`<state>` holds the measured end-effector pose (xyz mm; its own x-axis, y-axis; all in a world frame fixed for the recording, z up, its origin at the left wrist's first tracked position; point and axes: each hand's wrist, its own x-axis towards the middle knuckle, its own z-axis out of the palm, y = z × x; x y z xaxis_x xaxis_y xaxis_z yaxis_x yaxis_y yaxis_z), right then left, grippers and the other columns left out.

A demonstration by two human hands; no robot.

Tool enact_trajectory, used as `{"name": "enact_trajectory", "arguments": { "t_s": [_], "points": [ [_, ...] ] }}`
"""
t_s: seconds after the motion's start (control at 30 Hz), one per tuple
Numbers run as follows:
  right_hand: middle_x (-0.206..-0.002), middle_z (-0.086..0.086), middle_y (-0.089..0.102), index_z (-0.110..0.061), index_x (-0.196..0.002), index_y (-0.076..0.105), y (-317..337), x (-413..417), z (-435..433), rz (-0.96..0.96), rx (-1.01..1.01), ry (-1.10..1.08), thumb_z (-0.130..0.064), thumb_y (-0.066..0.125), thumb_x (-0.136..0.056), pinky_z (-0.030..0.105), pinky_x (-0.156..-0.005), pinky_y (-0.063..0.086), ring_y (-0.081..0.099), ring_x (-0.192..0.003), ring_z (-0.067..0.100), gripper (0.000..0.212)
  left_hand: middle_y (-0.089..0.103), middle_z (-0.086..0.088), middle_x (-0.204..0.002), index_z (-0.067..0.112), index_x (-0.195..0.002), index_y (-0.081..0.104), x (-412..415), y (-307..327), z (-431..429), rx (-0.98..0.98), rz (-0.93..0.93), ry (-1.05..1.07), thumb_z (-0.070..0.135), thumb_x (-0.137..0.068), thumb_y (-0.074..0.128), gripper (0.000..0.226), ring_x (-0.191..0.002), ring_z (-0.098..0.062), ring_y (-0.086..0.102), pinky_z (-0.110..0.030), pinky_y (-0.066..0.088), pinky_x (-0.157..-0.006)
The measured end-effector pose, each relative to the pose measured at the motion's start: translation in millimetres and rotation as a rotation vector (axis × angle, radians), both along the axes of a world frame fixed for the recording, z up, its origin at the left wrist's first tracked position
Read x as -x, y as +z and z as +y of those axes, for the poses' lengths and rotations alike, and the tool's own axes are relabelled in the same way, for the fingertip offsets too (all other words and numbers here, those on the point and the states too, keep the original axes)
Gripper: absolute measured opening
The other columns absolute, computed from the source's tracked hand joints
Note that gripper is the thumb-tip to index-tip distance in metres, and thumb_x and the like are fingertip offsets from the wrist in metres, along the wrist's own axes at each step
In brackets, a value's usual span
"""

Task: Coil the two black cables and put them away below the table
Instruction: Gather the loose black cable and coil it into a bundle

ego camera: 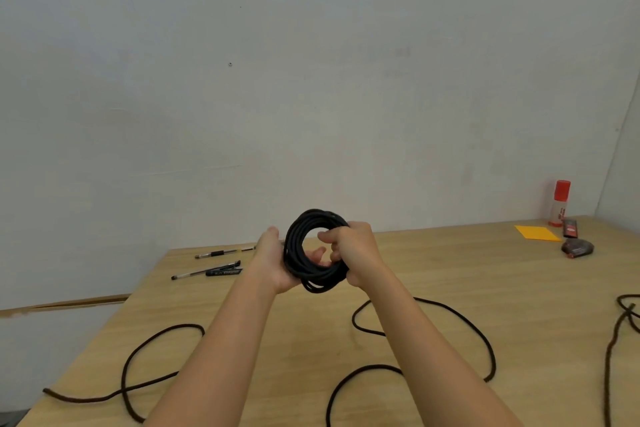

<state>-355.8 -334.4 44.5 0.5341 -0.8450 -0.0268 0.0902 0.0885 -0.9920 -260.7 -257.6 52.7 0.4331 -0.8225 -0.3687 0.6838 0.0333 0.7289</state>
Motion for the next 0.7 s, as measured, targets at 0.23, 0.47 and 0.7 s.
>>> {"name": "enact_trajectory", "arguments": {
  "t_s": [0.23, 0.47, 0.7],
  "points": [
    [-0.059, 0.003, 0.039, -0.005, -0.081, 0.051, -9, -8, 4, 0.068, 0.006, 0.034, -0.001, 0.063, -0.082, 0.026, -0.049, 0.037, 0.036, -0.045, 0.016, 0.012, 0.059, -0.019, -0.068, -0.009, -0.085, 0.063, -15, -9, 2, -0.153, -0.278, -0.23, 0.081, -0.076, 0.035, 0.095, -0.053, -0.028, 0.058, -0.035, 0.049, -0.067],
    [-0.056, 0.005, 0.048, -0.006, -0.072, 0.056, -28, -8, 5, 0.057, 0.048, 0.028, 0.0, 0.055, -0.081, 0.029, -0.053, 0.042, 0.044, -0.041, 0.015, 0.011, 0.05, -0.005, -0.052, 0.004, -0.075, 0.056, -11, -6, 3, -0.196, -0.615, -0.279, 0.021, -0.086, 0.064, 0.022, -0.042, -0.013, 0.047, -0.022, 0.044, -0.048],
    [-0.135, 0.002, 0.041, -0.022, -0.132, 0.044, -24, 0, -5, 0.372, 0.317, 0.292, -0.021, 0.071, -0.071, 0.027, -0.085, 0.037, 0.049, -0.116, 0.017, 0.067, 0.032, 0.006, -0.034, 0.009, -0.051, 0.044, -25, -17, 6, -0.198, -0.462, -0.237, 0.016, -0.084, 0.061, 0.037, -0.027, -0.005, 0.029, -0.014, 0.029, -0.034]
  ]
}}
